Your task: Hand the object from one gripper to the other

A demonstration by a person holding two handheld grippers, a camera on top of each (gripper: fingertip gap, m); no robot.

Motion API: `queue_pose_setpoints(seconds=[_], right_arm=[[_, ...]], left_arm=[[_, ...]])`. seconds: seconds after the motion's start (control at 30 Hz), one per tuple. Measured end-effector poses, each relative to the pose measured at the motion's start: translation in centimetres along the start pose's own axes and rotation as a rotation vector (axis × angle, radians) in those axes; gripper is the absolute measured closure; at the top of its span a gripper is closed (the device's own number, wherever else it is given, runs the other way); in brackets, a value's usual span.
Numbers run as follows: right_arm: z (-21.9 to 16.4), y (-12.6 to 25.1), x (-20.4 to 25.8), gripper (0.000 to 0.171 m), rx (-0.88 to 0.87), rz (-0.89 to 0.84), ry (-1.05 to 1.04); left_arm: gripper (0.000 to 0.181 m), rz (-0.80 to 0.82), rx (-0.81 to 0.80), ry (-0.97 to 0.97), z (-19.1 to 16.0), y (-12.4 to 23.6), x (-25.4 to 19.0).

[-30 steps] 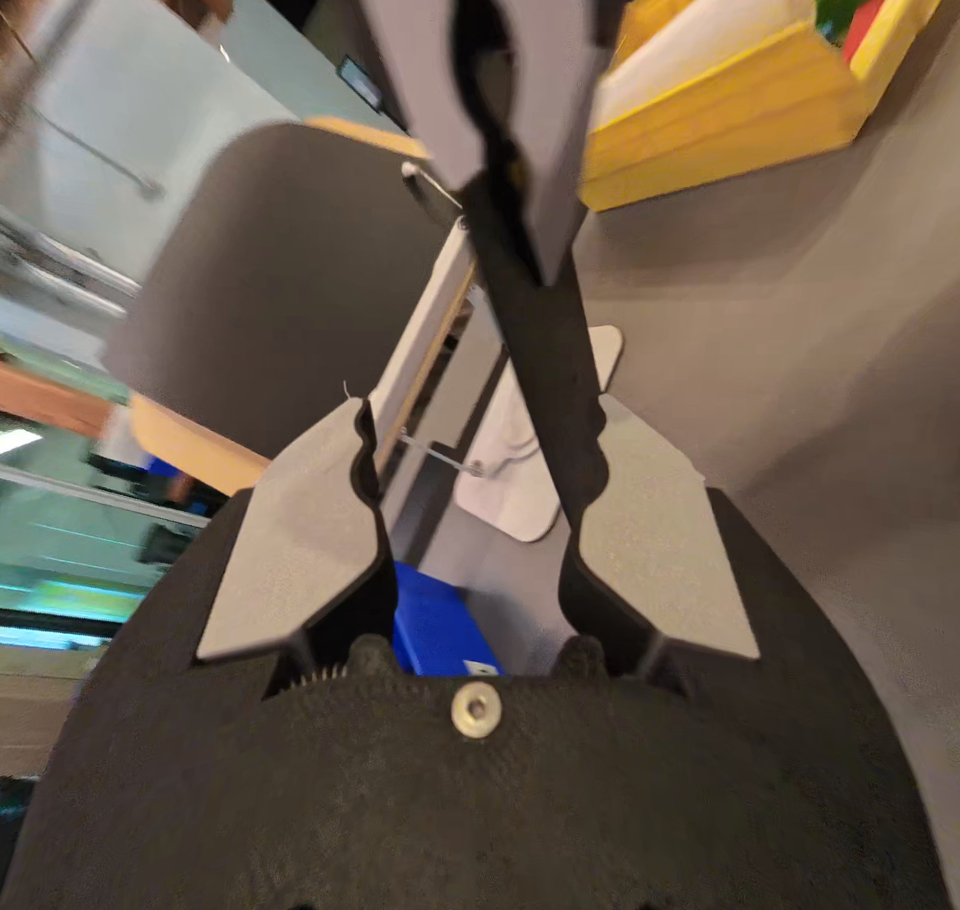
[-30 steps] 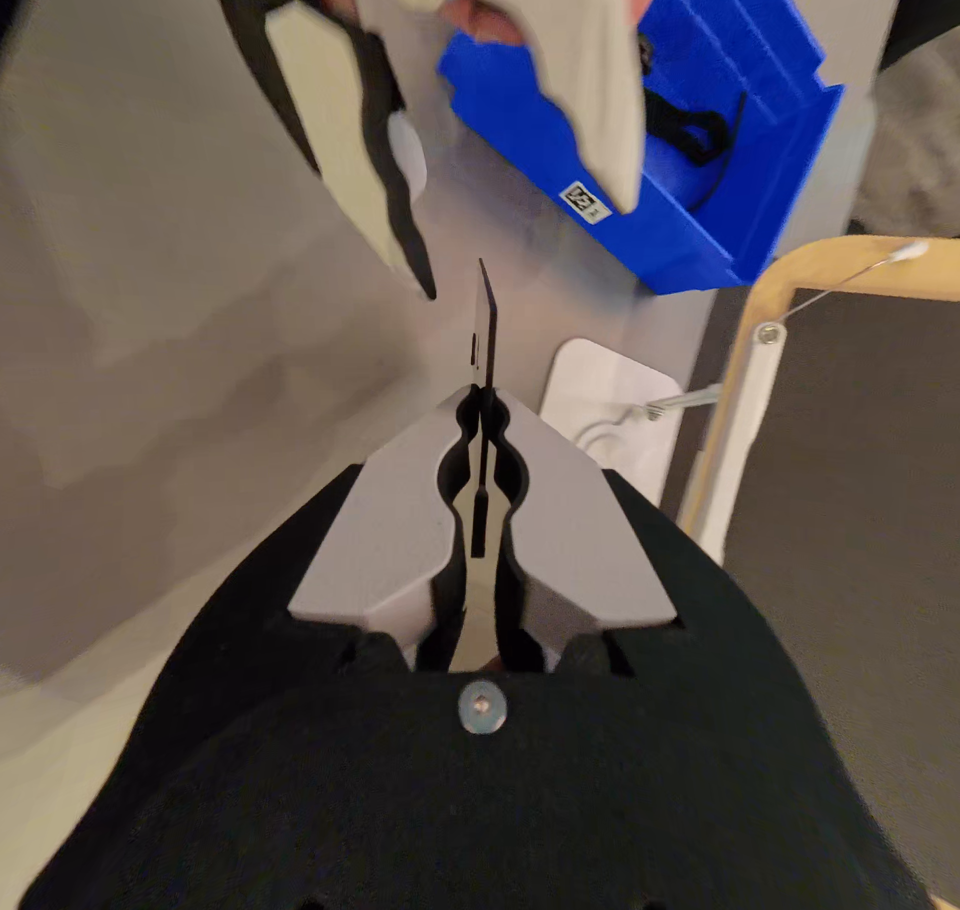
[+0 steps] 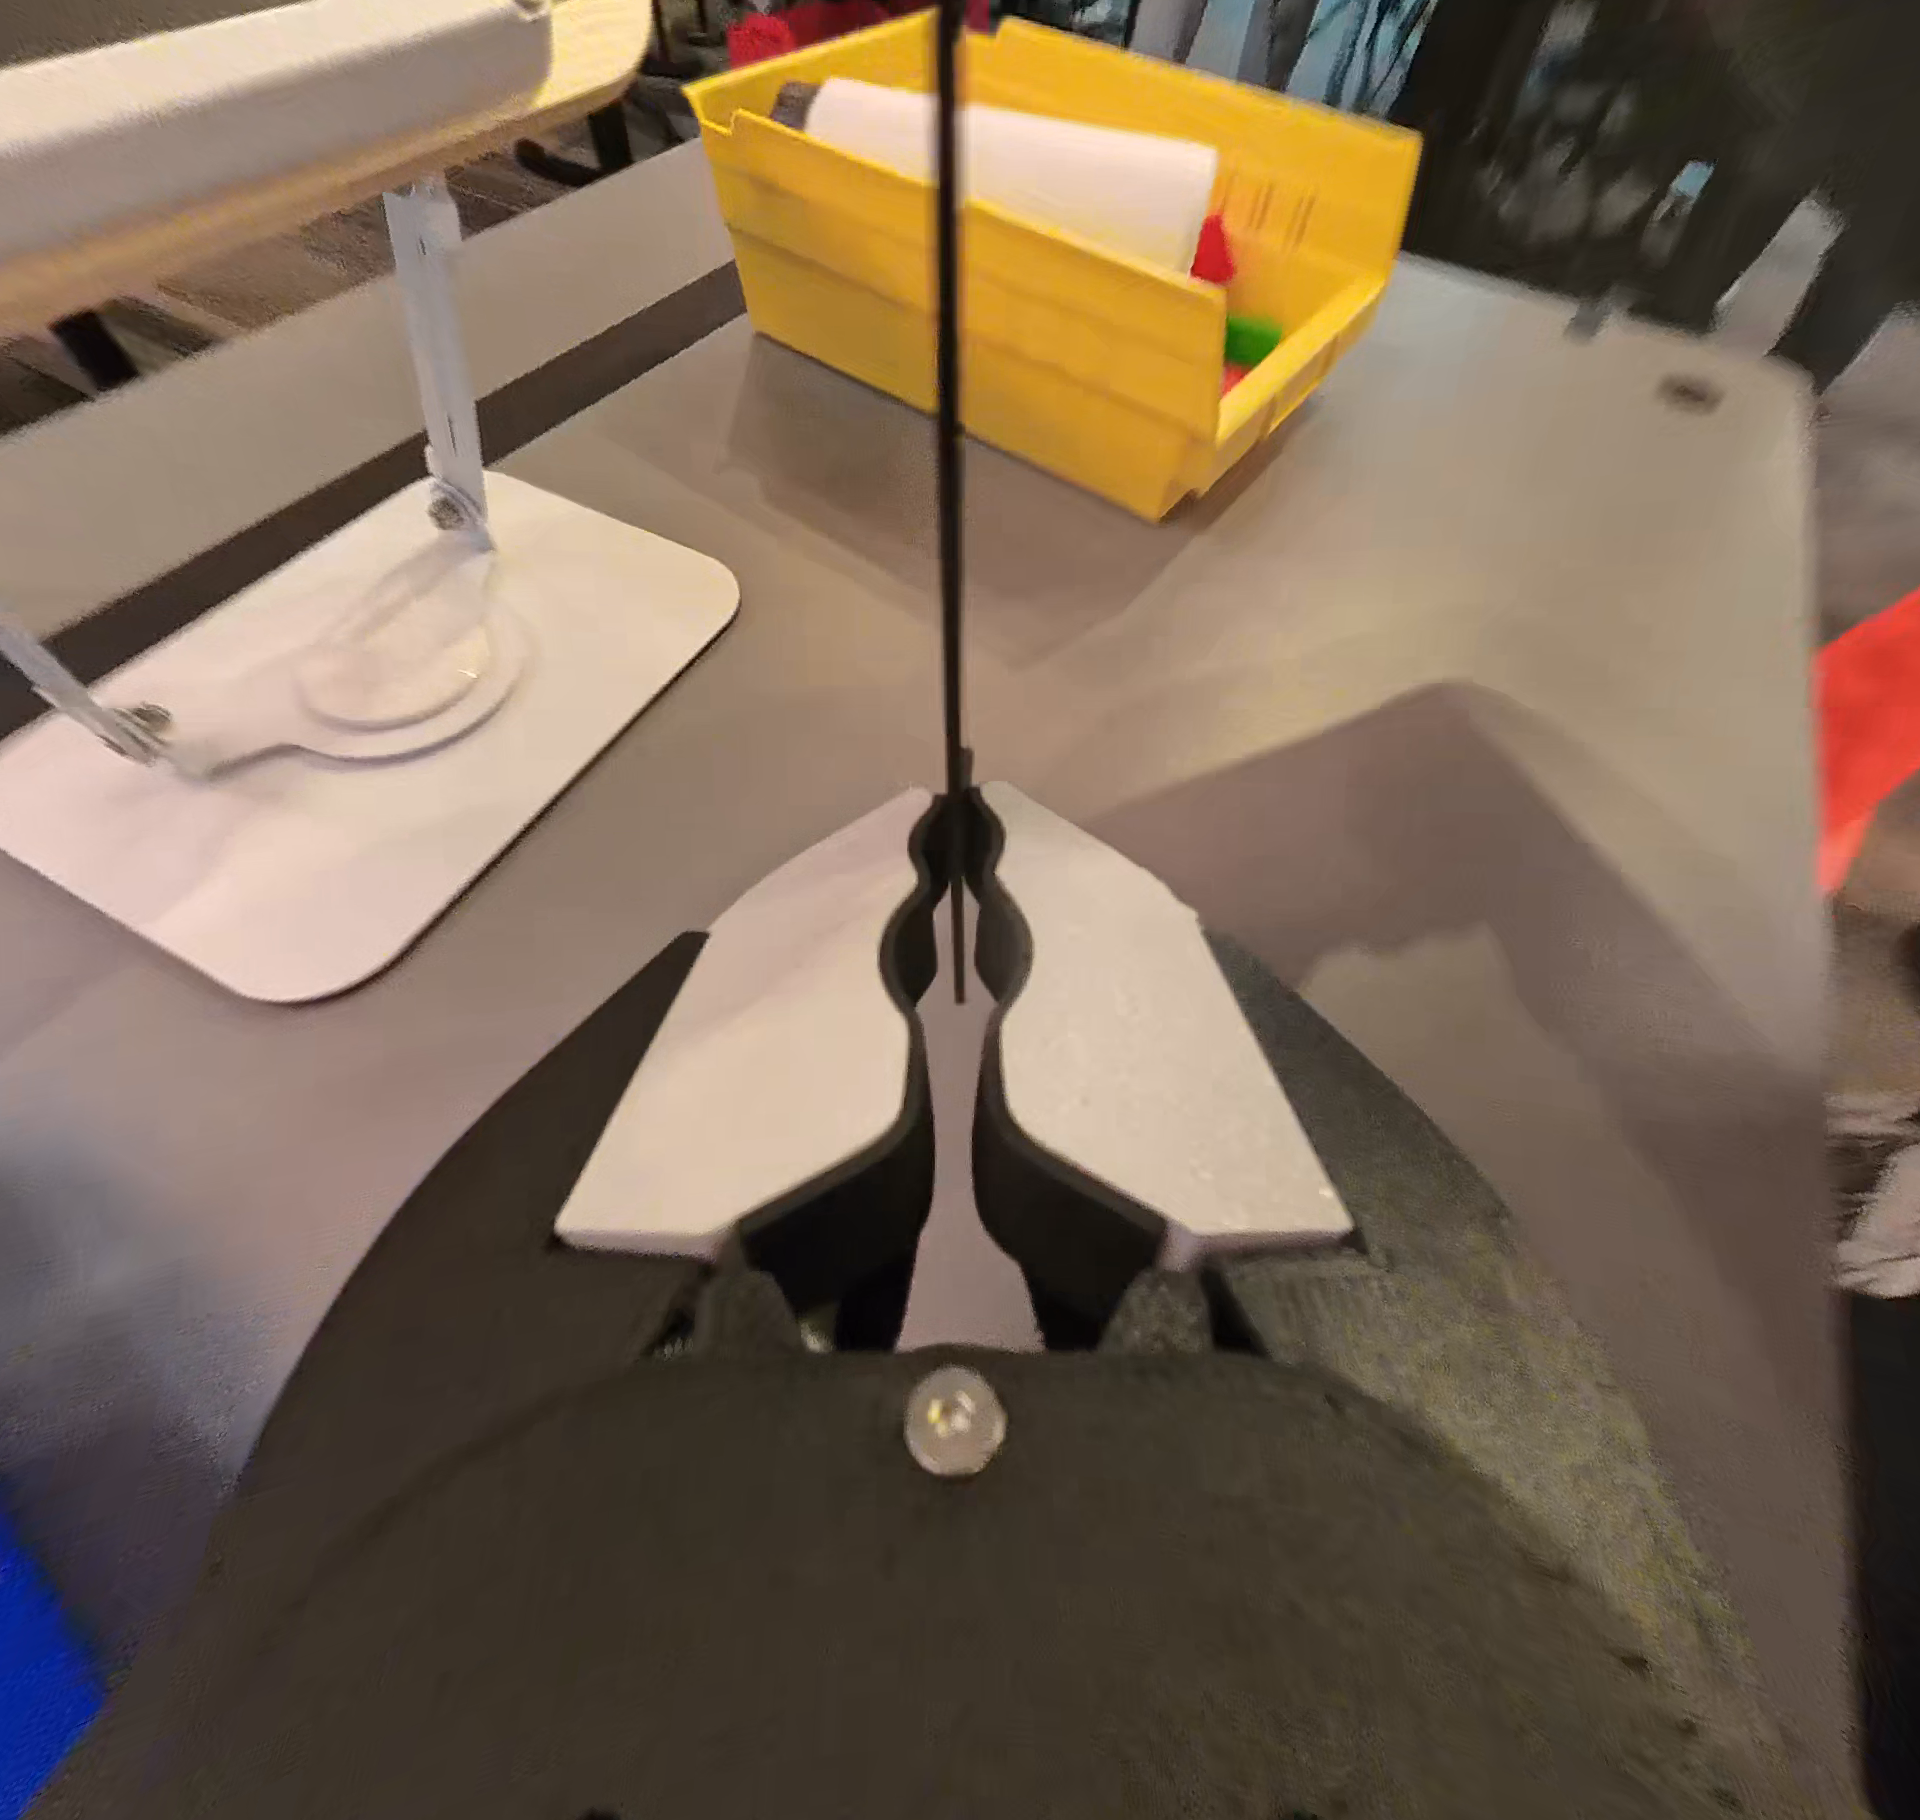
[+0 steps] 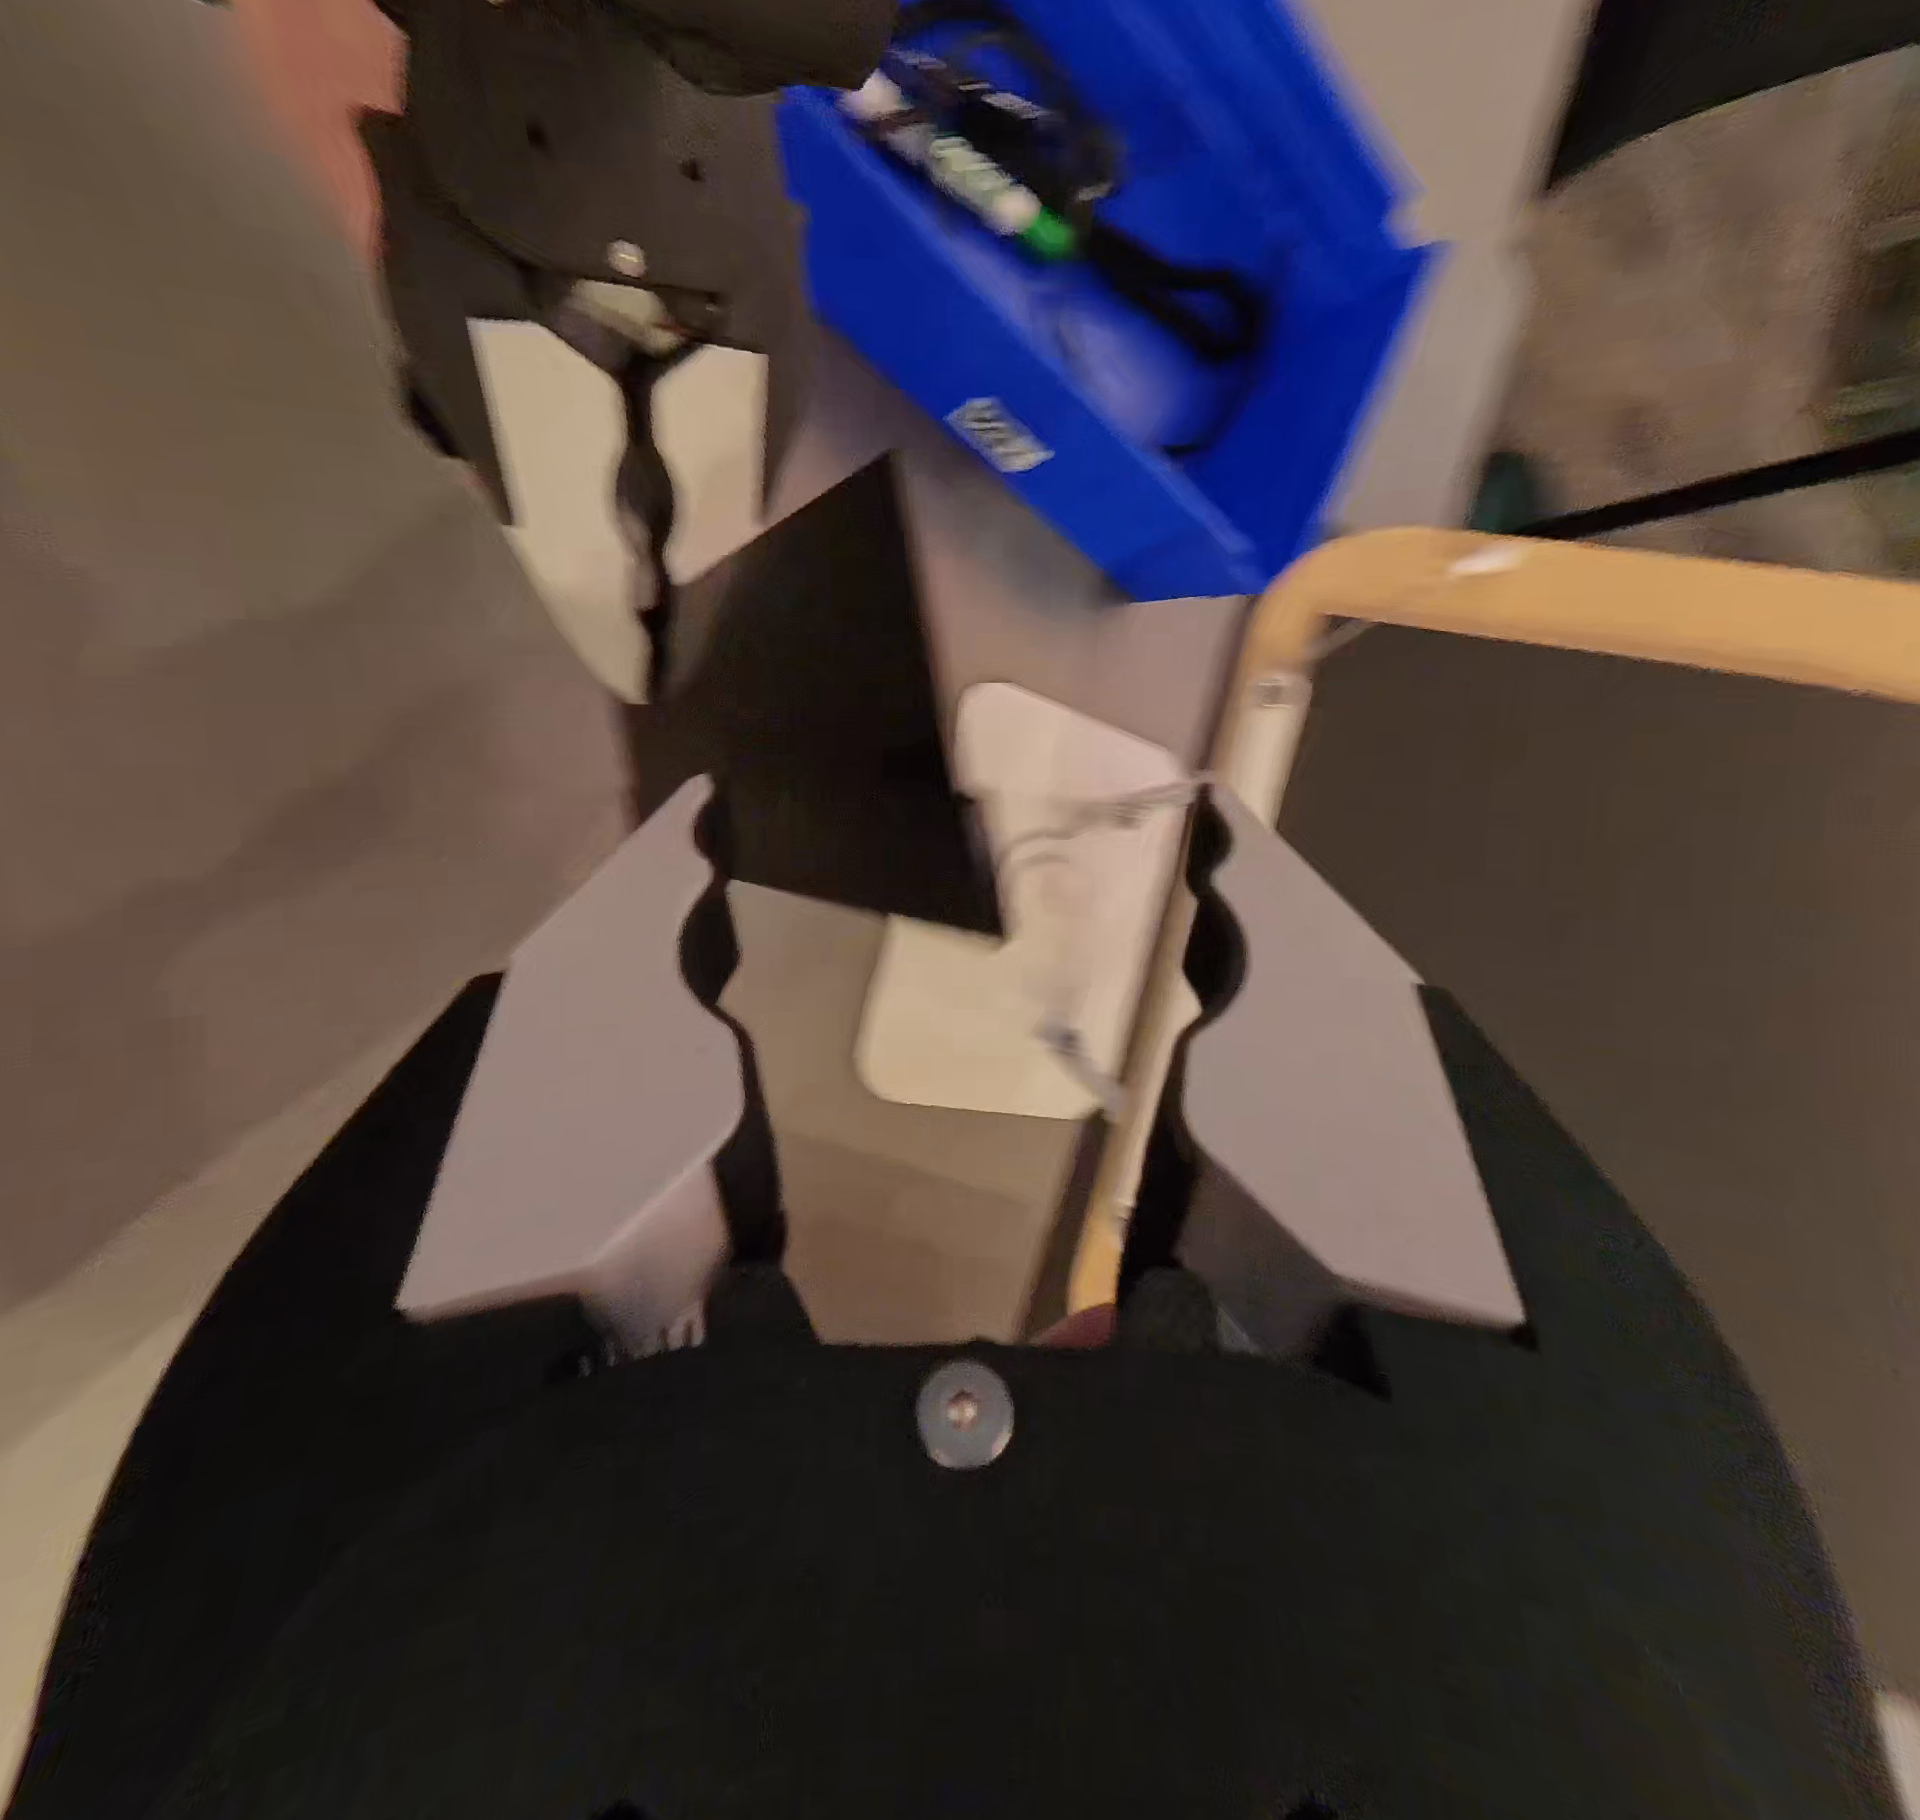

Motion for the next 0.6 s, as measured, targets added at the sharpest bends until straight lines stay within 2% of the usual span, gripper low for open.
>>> queue_pose_setpoints(seconds=[0.03,0.13,0.23,0.4,0.47,0.6], right_arm=[[0.1,0.6,0.2,0.078,-0.006,-0.087,0.045],[0.0,1.5,2.6,0.077,-0.017,-0.27,0.164],[-0.8,0.8,6.7,0.079,0.001,-0.411,0.326],[-3.1,-1.3,12.2,0.089,-0.03,-0.642,0.554],[-3.4,-1.7,13.4,0.099,-0.071,-0.714,0.607],[-3.2,-1.2,12.8,0.147,-0.118,-0.856,0.637]], left_arm=[[0.18,-0.027,-0.037,0.056,0.2,0.3,0.2],[0.18,-0.104,-0.183,0.24,0.8,1.3,0.9],[0.18,-0.203,-0.327,0.381,1.6,2.3,1.4],[0.18,-0.275,-0.354,0.407,3.2,3.0,0.5],[0.18,-0.314,-0.379,0.421,3.8,3.1,0.0],[0.18,-0.363,-0.402,0.473,4.1,2.7,-0.3]])
Point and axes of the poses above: each gripper's, where its closed fingertips meet, y back along the fingers, z out of its top, x = y × z across the jaws, the point moved 8 cm from there along y, back along the fingers, and after that the axes turned 14 degrees about -z, right-handed, at the moved point
